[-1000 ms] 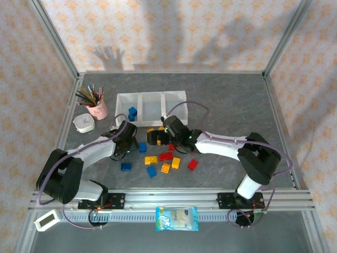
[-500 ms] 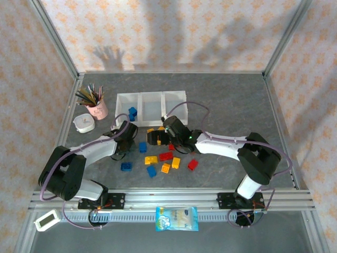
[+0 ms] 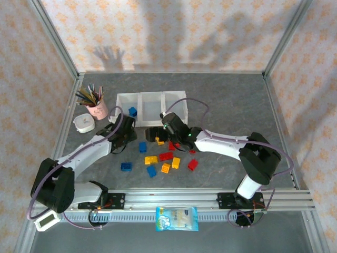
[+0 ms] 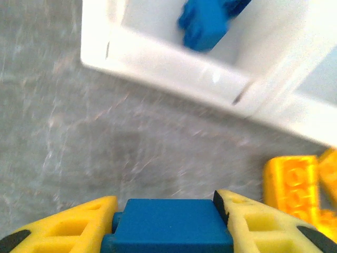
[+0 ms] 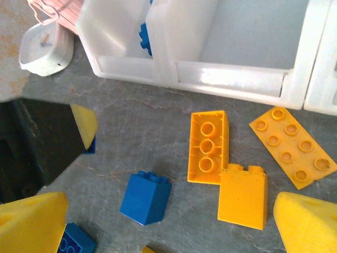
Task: Sort the legos into containers by color
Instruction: Pick up the lego from the middle-left of the table, then place the lego in the container.
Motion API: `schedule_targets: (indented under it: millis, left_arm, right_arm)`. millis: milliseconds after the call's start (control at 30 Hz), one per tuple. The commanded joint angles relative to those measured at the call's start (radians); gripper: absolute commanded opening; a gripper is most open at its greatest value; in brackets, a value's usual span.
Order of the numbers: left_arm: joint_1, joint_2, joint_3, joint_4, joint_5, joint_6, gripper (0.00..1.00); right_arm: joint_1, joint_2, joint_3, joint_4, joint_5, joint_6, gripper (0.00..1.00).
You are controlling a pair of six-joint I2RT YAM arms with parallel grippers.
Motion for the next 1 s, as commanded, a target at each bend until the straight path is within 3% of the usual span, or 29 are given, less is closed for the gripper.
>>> schedule_targets:
  millis: [0,233,667,967]
  left_arm:
    - [-0.005,0.008,0.101,-0.04,-0.074,0.035,0.33]
    - [0.017,0.206,0.348,-0.044,-0.125,0.084,0.33]
    - [0.135,0.574,0.61,0.006,-0.095,0.11,0.33]
    - [0.147,0.659,0.705,-0.047,-0.106,0.151,0.53]
  right_arm:
    - [-0.011,-0.019,0.035,-0.021,0.032,-0.012,1.0]
    - [-0.068,-0.007,0.058,-0.013,0.044,-0.011,1.0]
    - [-0.115,0.005,0.085,-0.028,0.086,-0.047,1.0]
    - [-0.116,-0.003,0.085,-0.032,0.082,-0.06,1.0]
